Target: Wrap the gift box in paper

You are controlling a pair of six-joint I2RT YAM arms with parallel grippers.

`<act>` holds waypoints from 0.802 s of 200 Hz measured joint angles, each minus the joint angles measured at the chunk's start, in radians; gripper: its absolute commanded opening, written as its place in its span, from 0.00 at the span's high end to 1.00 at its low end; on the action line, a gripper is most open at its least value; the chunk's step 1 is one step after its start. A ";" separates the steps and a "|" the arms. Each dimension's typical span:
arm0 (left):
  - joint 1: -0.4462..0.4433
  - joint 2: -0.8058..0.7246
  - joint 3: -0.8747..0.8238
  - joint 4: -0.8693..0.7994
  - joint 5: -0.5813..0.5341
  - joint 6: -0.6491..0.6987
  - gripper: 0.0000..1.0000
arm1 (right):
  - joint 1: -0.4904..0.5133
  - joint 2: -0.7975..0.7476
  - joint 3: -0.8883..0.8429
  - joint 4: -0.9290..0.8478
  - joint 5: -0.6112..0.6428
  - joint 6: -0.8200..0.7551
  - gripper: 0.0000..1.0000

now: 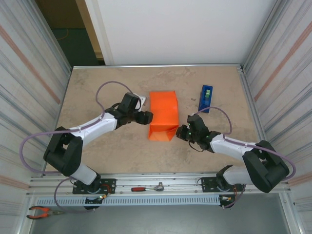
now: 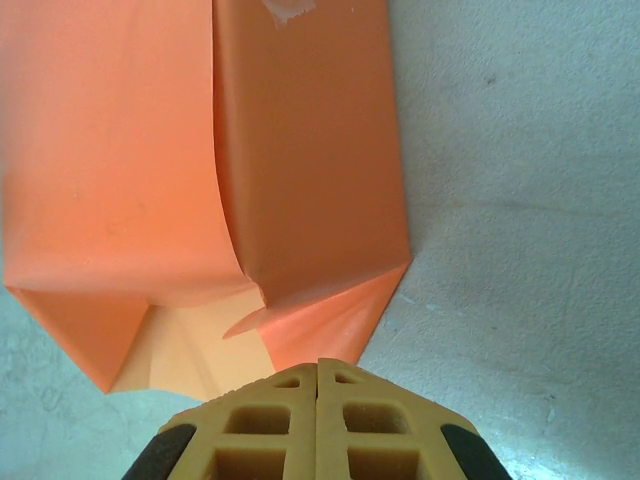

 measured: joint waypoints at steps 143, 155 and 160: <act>0.001 -0.007 -0.077 0.090 0.036 -0.071 0.23 | -0.008 0.209 0.107 0.043 -0.058 -0.025 1.00; 0.001 -0.007 -0.079 0.093 0.038 -0.072 0.23 | -0.008 0.209 0.107 0.045 -0.065 -0.025 1.00; 0.001 -0.007 -0.080 0.094 0.038 -0.075 0.23 | -0.008 0.209 0.107 0.046 -0.066 -0.025 1.00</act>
